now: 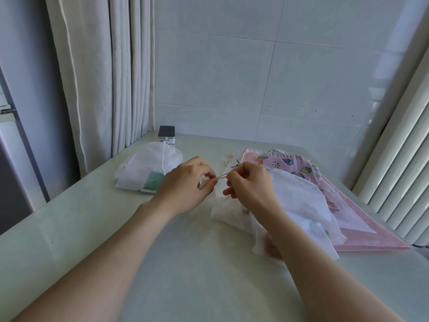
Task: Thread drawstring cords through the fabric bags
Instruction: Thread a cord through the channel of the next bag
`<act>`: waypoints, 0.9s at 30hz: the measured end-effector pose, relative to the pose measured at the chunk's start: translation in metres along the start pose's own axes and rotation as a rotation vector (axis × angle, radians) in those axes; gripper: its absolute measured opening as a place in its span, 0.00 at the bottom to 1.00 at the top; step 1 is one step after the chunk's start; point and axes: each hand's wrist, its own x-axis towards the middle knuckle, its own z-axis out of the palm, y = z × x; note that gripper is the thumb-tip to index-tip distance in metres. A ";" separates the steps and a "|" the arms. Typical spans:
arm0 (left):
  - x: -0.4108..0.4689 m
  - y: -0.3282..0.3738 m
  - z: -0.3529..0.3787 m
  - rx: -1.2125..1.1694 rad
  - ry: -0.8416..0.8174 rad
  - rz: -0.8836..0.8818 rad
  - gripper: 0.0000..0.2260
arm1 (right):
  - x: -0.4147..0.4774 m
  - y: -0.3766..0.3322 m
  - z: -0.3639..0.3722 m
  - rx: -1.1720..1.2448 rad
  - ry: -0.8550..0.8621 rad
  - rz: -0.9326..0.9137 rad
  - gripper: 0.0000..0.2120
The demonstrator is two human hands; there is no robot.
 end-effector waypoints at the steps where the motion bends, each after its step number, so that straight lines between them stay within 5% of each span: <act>1: 0.000 0.000 0.000 -0.001 -0.001 0.006 0.05 | 0.000 -0.001 -0.001 0.036 0.000 0.028 0.07; 14: 0.001 0.000 -0.001 0.030 0.025 0.097 0.08 | -0.004 -0.015 0.001 0.067 0.068 0.065 0.09; 27: -0.002 -0.008 -0.002 -0.027 -0.011 0.060 0.11 | -0.010 -0.017 0.007 0.268 0.070 -0.109 0.04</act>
